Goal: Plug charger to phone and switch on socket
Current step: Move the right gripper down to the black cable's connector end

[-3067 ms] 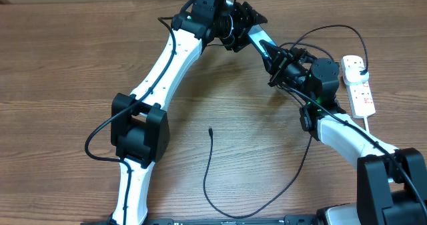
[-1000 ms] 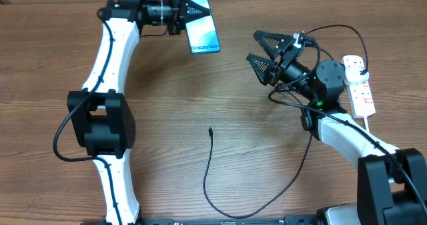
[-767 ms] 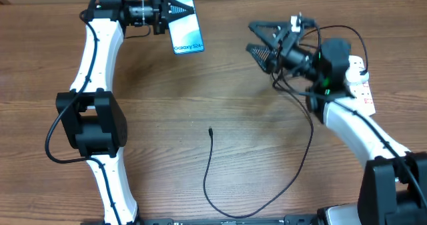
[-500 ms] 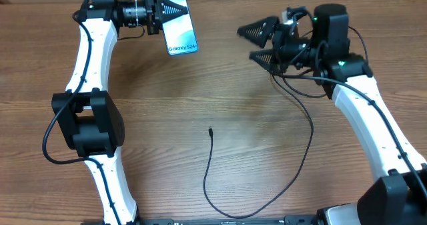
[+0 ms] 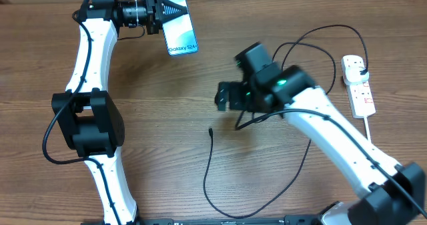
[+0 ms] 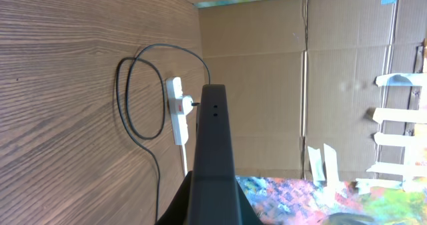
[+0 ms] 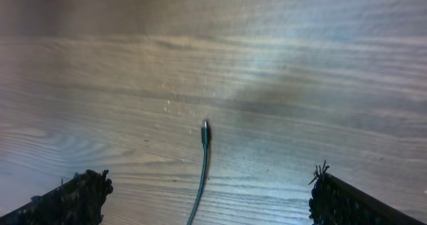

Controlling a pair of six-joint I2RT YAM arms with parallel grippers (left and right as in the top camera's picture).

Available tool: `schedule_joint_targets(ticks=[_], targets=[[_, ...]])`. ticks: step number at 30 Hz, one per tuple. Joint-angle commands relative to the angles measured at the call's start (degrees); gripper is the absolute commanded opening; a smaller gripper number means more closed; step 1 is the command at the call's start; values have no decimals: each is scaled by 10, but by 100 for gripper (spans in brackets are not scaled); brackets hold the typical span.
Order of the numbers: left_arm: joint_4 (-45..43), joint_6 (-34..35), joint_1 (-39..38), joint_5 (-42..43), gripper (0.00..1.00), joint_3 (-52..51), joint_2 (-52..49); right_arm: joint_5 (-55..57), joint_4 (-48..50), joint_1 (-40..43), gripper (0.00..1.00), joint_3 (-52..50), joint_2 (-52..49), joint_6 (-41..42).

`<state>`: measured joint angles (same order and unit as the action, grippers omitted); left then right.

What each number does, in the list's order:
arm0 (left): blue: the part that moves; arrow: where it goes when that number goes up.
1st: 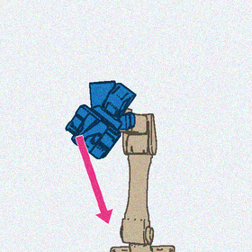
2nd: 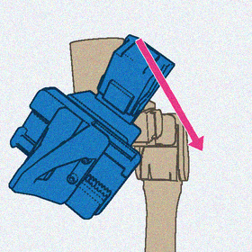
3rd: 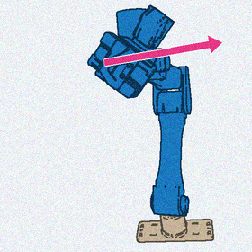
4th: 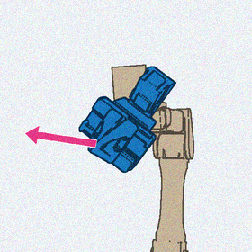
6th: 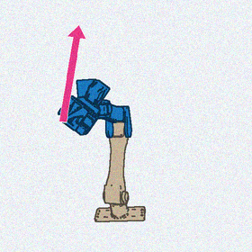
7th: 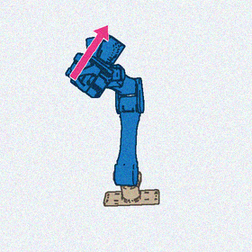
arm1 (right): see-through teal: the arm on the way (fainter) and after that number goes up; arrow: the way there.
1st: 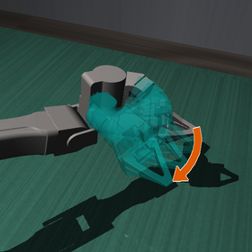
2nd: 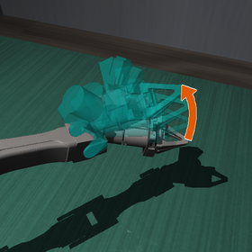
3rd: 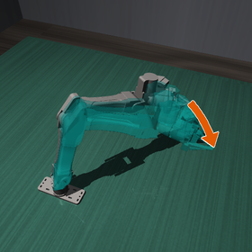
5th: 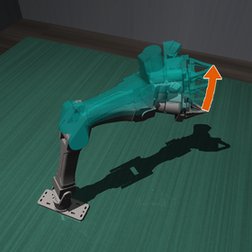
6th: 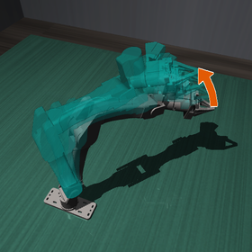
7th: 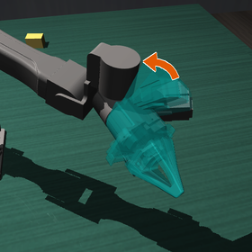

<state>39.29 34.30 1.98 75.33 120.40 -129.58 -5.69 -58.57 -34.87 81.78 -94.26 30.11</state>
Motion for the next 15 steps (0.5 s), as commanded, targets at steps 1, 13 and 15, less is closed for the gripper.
schedule_joint_targets(ticks=[1, 13, 15], targets=[[-1, -9, 4, 4, 4, 5, 3, 52, 8, -42, 100, -12, -40, 35], [-1, -9, 27, -10, 4, 5, 3, 43, 56, -124, 100, -53, -129, 78], [2, -9, 30, -10, 4, 5, 3, 27, 100, -124, 100, -79, -129, 78]])
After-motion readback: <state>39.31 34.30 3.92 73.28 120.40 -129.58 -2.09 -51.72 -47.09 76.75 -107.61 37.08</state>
